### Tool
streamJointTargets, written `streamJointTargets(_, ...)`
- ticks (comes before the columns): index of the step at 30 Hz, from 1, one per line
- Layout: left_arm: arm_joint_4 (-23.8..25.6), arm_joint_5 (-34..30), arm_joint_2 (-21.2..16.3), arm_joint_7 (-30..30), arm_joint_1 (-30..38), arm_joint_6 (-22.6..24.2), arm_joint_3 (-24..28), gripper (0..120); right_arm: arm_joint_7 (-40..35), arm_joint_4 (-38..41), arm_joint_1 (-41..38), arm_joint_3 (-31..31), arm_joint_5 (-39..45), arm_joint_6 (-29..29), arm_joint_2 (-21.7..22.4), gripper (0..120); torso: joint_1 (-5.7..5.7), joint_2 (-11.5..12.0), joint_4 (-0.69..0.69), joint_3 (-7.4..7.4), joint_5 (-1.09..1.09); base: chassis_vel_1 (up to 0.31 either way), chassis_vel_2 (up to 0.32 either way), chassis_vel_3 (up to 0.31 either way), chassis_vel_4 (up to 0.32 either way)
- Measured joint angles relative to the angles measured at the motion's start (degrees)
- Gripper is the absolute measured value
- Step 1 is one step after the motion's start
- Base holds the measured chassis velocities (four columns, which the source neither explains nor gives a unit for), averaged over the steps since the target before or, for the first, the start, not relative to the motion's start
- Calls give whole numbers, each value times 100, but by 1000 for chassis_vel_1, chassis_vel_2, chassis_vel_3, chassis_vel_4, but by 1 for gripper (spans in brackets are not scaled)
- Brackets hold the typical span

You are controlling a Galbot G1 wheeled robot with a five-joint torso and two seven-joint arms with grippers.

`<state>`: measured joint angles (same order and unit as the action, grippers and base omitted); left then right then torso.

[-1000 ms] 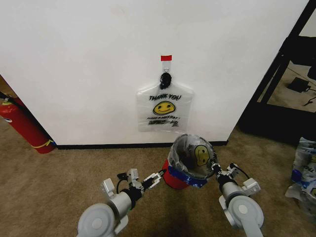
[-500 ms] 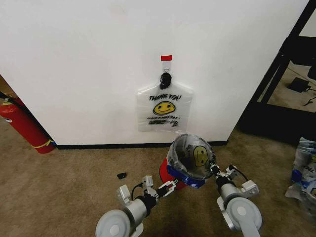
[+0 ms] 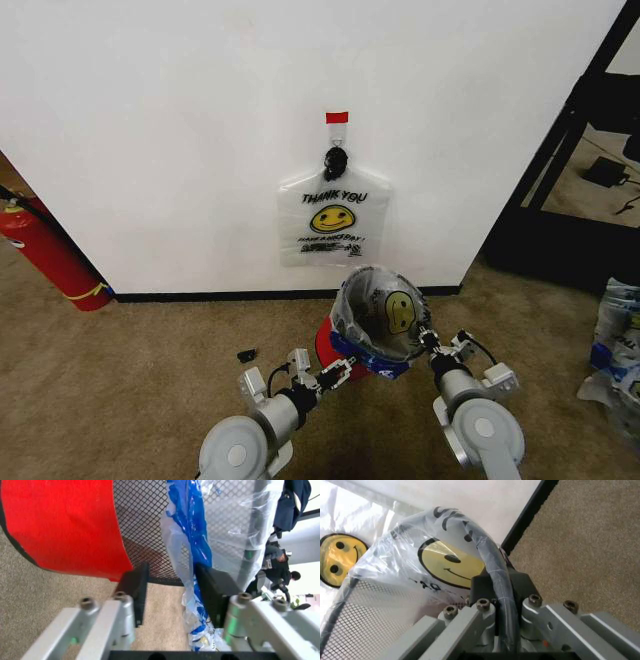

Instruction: Pick up the garbage bag from the wall and place it over the trash bin.

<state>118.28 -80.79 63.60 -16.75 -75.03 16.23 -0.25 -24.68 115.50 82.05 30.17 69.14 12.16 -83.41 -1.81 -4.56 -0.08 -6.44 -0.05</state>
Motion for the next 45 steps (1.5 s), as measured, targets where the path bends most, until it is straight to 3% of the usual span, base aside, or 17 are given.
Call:
streamJointTargets(5,0,63,23,60,-4,-34,48,14,4,0,31,0,-40,3,-25,0,0,0,0,0,0,0,0,0,0)
streamJointTargets(7,0,82,23,74,-16,-39,58,12,5,0,32,-1,-47,3,-31,0,0,0,0,0,0,0,0,0,0)
streamJointTargets(10,4,142,17,132,-70,-45,88,0,9,-10,28,-5,-60,3,-50,0,0,0,0,0,0,0,0,0,0)
streamJointTargets(26,-77,421,115,201,-156,-159,191,0,18,-4,48,2,-69,3,-76,0,0,0,0,0,0,0,0,0,0)
streamJointTargets(37,-165,829,31,196,-214,-645,348,0,31,-59,14,-18,-112,1,-124,0,0,0,0,0,0,0,0,0,0)
streamJointTargets(45,-375,1187,-8,262,-320,-711,430,0,46,-79,6,-32,-119,0,-127,0,0,0,0,0,0,0,0,0,0)
